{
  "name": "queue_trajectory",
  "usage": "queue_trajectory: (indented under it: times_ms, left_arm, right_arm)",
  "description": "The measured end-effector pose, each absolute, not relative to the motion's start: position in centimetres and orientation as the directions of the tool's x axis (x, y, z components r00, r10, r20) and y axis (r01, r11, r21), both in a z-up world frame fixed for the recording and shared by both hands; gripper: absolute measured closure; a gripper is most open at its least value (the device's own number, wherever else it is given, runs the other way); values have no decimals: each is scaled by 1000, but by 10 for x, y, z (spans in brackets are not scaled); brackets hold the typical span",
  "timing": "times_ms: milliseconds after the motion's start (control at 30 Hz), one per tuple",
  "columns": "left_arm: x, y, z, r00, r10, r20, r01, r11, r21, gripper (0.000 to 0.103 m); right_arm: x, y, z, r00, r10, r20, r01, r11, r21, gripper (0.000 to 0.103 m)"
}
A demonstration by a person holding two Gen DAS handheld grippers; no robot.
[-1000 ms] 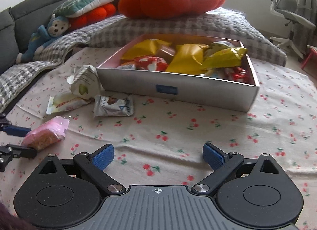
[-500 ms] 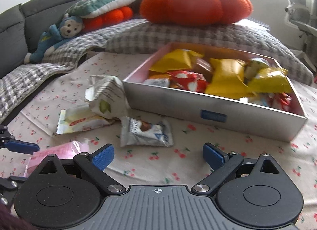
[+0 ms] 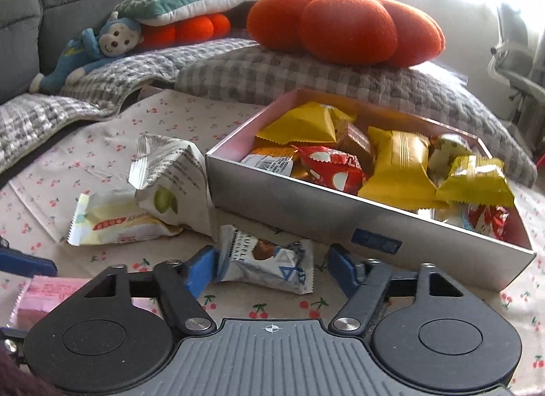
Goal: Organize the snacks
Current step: 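Grasp the pink packet with the left tool while the right tool grasps the silver wrapper, then carry the pink packet and silver wrapper into the box and open both tools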
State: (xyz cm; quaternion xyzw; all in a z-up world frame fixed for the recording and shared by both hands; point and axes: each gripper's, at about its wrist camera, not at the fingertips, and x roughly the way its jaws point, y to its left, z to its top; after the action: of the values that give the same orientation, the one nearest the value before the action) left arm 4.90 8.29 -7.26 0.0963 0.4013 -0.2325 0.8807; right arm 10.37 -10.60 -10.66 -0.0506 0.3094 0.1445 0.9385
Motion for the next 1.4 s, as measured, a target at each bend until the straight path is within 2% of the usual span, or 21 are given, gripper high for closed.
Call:
queue_trajectory:
  times_ms: [33,100,167,300,433,733,1400]
  left_arm:
    - [49,82,-72,571,-332,-751,486,874,-16,47]
    - [49,81,-72,569,-336,-750,487,873,-22,52]
    - [48,80,-71,564,-345,-751,492,870,-30,58]
    - [48,76,-69,565,-346,-749,483,875,-40,61]
    - [51,74,-69,568,-341,-749,464,884,-52,63]
    - [54,70,-66,565,-347,-748,437,895,-84,64]
    - [67,34,-42,592,-403,-698,443,886,-136,71]
  right_arm:
    - [103,-106,-106,764,249,-595,-308,951,2,45]
    - [104,-107,-105,758,256,-600,-311,950,12,49]
    - [104,-107,-103,758,255,-600,-318,948,0,63]
    - [103,-112,-101,751,250,-612,-311,950,7,85]
    - [101,-121,-100,747,245,-618,-294,956,24,91]
    - [93,-151,-98,743,265,-615,-265,960,94,94]
    - [63,-194,-66,764,271,-586,-274,958,87,94]
